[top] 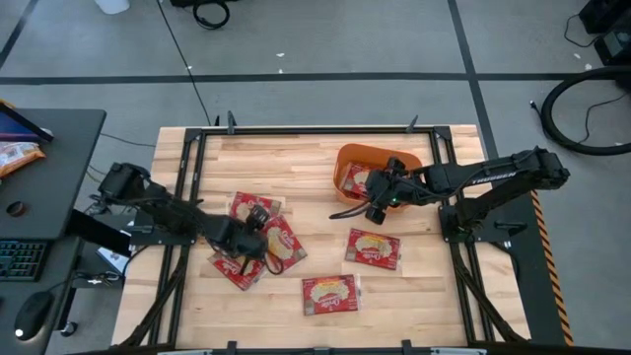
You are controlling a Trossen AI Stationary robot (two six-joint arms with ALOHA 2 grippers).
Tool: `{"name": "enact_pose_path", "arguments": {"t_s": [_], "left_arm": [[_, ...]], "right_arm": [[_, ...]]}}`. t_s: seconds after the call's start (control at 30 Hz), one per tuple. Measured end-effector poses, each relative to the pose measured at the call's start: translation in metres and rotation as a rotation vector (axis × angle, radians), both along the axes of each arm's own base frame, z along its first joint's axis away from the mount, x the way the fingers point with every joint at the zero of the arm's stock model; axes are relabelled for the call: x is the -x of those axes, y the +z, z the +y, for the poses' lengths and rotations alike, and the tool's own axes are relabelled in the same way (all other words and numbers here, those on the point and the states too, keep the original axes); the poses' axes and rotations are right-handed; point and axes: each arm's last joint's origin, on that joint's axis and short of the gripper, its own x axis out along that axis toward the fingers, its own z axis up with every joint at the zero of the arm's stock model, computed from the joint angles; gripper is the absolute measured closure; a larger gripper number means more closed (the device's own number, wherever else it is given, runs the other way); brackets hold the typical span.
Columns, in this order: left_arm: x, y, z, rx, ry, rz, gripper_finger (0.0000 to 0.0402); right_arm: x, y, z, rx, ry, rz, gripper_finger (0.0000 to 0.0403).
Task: Sort popcorn bags into baskets
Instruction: Put the popcorn bag into the orange bin
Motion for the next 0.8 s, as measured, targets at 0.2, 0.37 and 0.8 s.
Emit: {"name": "enact_pose_path", "arguments": {"t_s": [0.2, 0.37, 0.8], "left_arm": [[0.001, -0.007, -0.010, -0.057, 0.031, -0.050, 0.0224], [0.000, -0.013, -0.013, -0.049, 0.098, -0.083, 0.0245], [-0.002, -0.010, -0.015, 0.113, 0.176, -0.118, 0.0392]], "right_arm": [[0.000, 0.000, 0.007, -0.012, 0.012, -0.010, 0.0270], [-0.001, 0.001, 0.010, -0.016, 0.024, -0.036, 0.0270], [-0.007, 0.006, 0.011, 0.023, 0.079, -0.088, 0.0270]]}}
